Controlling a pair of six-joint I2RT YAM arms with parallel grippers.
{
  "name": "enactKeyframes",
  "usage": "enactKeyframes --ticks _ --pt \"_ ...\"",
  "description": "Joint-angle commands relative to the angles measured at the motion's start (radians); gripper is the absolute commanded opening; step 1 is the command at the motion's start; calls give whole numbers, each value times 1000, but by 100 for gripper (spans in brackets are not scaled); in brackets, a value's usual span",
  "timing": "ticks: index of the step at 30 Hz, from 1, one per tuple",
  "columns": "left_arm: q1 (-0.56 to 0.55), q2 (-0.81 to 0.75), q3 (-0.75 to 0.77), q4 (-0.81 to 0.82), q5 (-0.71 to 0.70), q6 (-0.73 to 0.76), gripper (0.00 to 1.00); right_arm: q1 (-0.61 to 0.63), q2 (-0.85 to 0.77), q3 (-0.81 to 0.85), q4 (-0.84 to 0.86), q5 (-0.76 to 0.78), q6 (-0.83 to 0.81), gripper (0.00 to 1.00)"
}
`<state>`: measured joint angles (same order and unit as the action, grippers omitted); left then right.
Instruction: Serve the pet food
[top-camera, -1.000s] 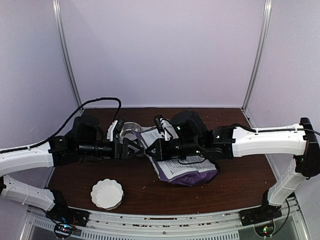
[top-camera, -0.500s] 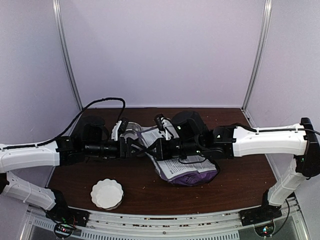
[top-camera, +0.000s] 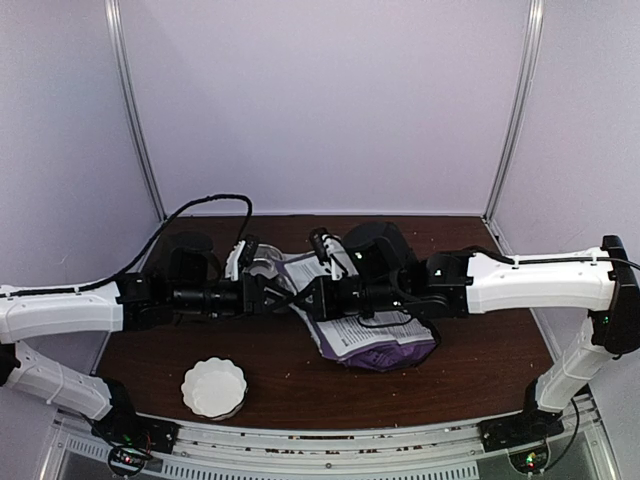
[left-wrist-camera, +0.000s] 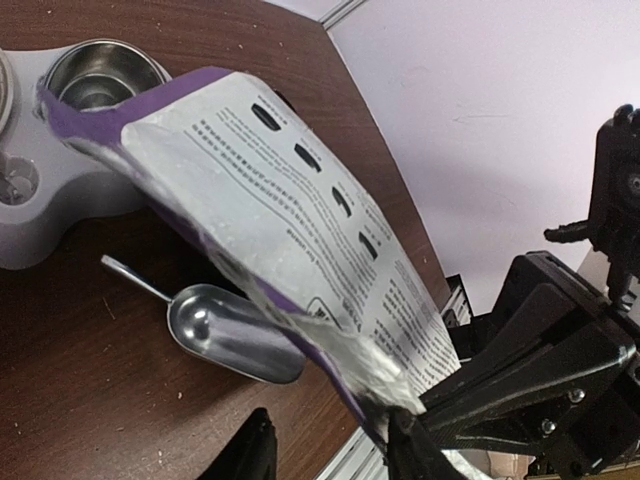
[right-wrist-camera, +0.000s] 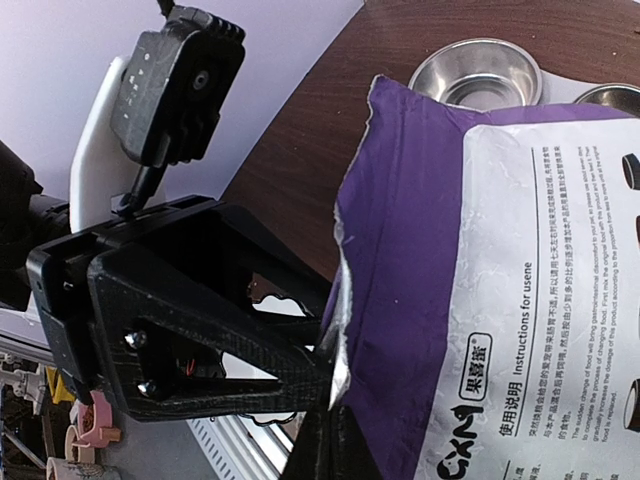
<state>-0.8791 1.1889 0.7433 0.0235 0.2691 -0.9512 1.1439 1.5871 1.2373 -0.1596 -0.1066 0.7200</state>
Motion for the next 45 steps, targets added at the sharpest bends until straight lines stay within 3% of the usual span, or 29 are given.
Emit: enactKeyframes --ticks 1,4,13,21,28,39,45 --pt "-4 39 2 101 13 -8 40 4 -39 4 -3 14 -19 0" --pt "-4 60 15 123 25 -9 39 4 -43 1 -1 7 -30 0" --pt "-4 79 10 222 61 -15 25 6 -50 -12 -4 11 -36 0" --pt "-4 122 22 303 110 -31 24 6 -65 -12 -26 25 -64 0" --pt "-4 153 45 346 126 -17 0 5 -95 -15 -73 52 -115 0" --pt "-4 182 69 343 125 -6 0 8 -94 56 -277 232 -126 0" --pt "-4 182 77 335 129 5 0 13 -67 87 -303 233 -128 8"
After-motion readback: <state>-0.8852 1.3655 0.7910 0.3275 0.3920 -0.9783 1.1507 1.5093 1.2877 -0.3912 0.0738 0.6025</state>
